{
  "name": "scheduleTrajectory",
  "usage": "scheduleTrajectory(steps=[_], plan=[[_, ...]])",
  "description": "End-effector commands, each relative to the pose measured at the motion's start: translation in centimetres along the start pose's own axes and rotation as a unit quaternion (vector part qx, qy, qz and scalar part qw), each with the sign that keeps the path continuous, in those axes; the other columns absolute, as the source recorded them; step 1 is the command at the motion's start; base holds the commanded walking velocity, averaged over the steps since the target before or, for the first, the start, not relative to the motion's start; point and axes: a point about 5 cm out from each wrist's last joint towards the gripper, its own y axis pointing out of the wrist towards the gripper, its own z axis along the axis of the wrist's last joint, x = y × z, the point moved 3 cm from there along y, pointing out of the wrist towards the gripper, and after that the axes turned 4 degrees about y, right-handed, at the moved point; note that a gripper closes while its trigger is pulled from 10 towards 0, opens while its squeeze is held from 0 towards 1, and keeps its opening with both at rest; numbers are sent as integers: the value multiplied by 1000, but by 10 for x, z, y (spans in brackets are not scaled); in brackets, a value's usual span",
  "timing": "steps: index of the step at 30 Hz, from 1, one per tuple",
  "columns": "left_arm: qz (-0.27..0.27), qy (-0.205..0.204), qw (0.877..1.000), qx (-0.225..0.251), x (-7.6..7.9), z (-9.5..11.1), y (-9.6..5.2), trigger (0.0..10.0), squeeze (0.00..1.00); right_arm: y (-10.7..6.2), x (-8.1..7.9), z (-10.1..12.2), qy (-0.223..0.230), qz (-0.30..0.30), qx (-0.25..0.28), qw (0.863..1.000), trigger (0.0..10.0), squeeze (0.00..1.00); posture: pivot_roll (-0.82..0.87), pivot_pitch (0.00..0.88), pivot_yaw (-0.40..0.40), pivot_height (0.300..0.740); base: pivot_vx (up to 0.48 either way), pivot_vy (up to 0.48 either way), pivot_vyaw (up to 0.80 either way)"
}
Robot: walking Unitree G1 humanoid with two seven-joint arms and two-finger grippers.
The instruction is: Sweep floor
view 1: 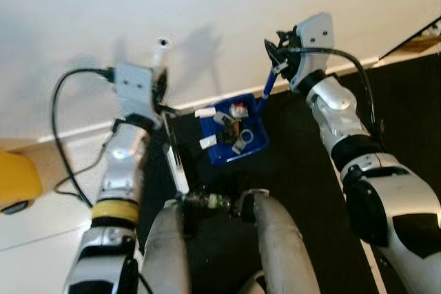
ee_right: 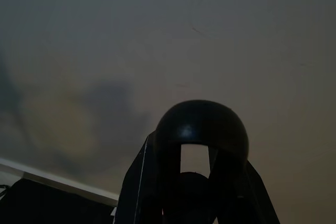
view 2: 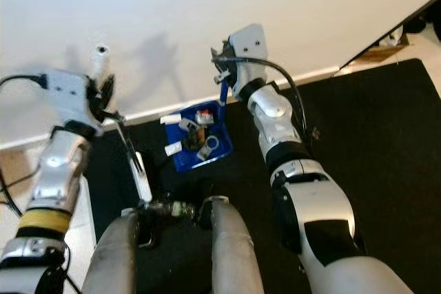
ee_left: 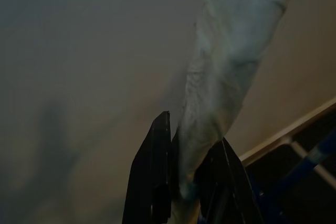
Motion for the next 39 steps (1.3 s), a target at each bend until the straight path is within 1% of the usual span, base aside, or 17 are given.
scheduleTrajectory(steps=[1, 4, 7, 12, 15, 20, 23, 25, 26, 28, 30, 32, 33, 34, 37, 38, 39], plan=[[-9, -76, 997, -19, 28, -16, -4, 10000, 0, -11, -13, -31, 22, 21, -55, 998, 10000, 0, -67, 482, -95, 740, 0, 0, 0], [-18, -105, 994, -4, 41, -8, 3, 10000, 0, -12, -11, -31, 21, 20, -56, 998, 10000, 0, -69, 482, -93, 740, 0, 0, 0], [-48, -166, 985, 24, 68, 13, 16, 10000, 0, -13, -11, -32, 21, 17, -57, 998, 10000, 0, -65, 480, -86, 740, 0, 0, 0], [-67, -190, 978, 46, 82, 26, 22, 10000, 0, -12, -11, -32, 22, 15, -56, 998, 10000, 0, -62, 478, -82, 740, 0, 0, 0], [-67, -186, 979, 53, 82, 29, 23, 10000, 0, -12, -11, -32, 23, 14, -56, 998, 10000, 0, -56, 476, -80, 740, 0, 0, 0], [-39, -145, 985, 81, 52, 41, 24, 10000, 0, -12, -12, -32, 25, 14, -55, 998, 10000, 0, -48, 473, -78, 740, 0, 0, 0], [-48, -67, 993, 90, 27, 50, 20, 10000, 0, -12, -12, -32, 25, 13, -55, 998, 10000, 0, -37, 468, -74, 740, 0, 0, 0], [-51, -51, 993, 89, 23, 52, 18, 10000, 0, -11, -12, -32, 25, 13, -54, 998, 10000, 0, -37, 468, -74, 740, 0, 0, 0], [-47, -17, 995, 83, 5, 53, 12, 10000, 0, -12, -12, -32, 26, 12, -55, 998, 10000, 0, -20, 459, -67, 740, 0, 0, 0], [-34, 29, 996, 78, -18, 58, 4, 10000, 0, -11, -12, -32, 26, 12, -55, 998, 10000, 0, -12, 456, -65, 740, 0, 0, 0], [-28, 46, 996, 76, -25, 60, 1, 10000, 0, -11, -13, -32, 27, 11, -55, 998, 10000, 0, -8, 454, -65, 740, 0, 0, 0], [-13, 80, 994, 76, -40, 64, -5, 10000, 0, -11, -13, -32, 28, 11, -54, 998, 10000, 0, -3, 455, -64, 740, 0, 0, 0], [-13, 80, 994, 76, -40, 64, -5, 10000, 0, -11, -13, -32, 28, 11, -54, 998, 10000, 0, -3, 455, -64, 740, 0, 0, 0], [16, 114, 991, 71, -57, 63, -11, 10000, 0, -11, -14, -32, 28, 12, -54, 998, 10000, 0, -4, 456, -66, 740, 0, 0, 0], [33, 156, 986, 55, -68, 57, -16, 10000, 0, -10, -14, -32, 28, 13, -54, 998, 10000, 0, -14, 458, -71, 740, 0, 0, 0], [60, 169, 983, 38, -77, 47, -19, 10000, 0, -10, -14, -31, 28, 15, -53, 998, 10000, 0, -17, 458, -73, 740, 0, 0, 0], [60, 169, 983, 38, -77, 47, -19, 10000, 0, -10, -14, -31, 28, 15, -53, 998, 10000, 0, -17, 458, -73, 740, 0, 0, 0]])
